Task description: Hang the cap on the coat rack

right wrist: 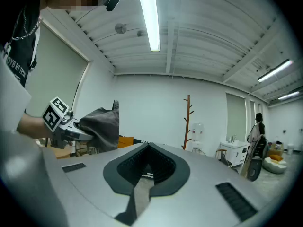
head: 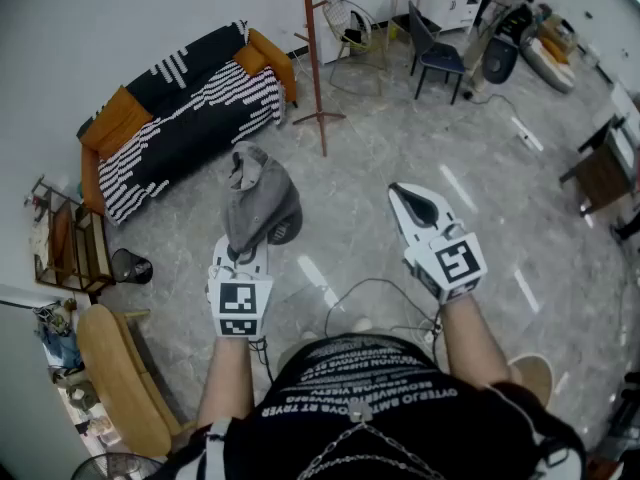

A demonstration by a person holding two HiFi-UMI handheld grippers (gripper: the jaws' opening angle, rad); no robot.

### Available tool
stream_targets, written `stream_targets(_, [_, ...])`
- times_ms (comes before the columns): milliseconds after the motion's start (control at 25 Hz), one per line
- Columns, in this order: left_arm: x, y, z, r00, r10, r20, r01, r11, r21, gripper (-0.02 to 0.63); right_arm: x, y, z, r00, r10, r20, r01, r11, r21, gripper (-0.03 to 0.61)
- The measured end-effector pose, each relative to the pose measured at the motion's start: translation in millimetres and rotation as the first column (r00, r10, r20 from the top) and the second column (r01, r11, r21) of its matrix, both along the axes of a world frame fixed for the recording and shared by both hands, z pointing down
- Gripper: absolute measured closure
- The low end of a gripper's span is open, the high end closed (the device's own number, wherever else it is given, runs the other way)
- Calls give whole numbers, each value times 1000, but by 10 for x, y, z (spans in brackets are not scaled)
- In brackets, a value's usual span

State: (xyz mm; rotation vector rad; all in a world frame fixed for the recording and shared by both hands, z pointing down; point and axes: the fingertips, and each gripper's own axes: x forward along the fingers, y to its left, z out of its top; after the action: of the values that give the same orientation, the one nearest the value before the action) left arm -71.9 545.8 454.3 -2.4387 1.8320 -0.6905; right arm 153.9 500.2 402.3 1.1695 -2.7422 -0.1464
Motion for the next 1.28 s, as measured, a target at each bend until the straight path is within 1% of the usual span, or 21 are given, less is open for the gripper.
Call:
stream_targets(320, [200, -131, -28, 1000, -22, 9, 22, 1000, 5, 600, 214, -144, 64, 1000, -14, 13, 14, 1000, -19, 575])
stream_targets(440, [229, -205, -118, 999, -36, 0, 36, 999, 16, 601, 220, -210, 32, 1000, -10, -12, 10, 1000, -22, 575])
stream_targets(520, [250, -256, -215, 999, -42, -13, 43, 998, 35, 600, 177, -229, -3, 999, -34, -23, 34, 999, -3, 575])
stream_targets(640, [286, -335, -412, 999, -41, -29, 43, 996, 80, 600, 88, -254, -114, 998, -63, -7, 63, 998, 23, 575])
stream_targets(800, [340, -447, -649, 999, -24, -34, 29, 989, 143, 600, -31, -330, -255, 997, -77, 4, 77, 996, 46, 575])
stream_targets(880, [333, -514, -724, 999, -13, -39, 19, 987, 160, 600, -116, -384, -310, 996, -83, 16, 82, 996, 46, 575])
stream_targets(1080, [207, -734, -709, 999, 6, -54, 3, 988, 157, 601, -289, -560, -279, 997, -77, 14, 76, 996, 52, 575])
stream_targets(1280, [47, -1035, -672, 999, 19, -31, -15, 989, 147, 600, -400, -827, -284, 999, -39, 20, 38, 998, 51, 575])
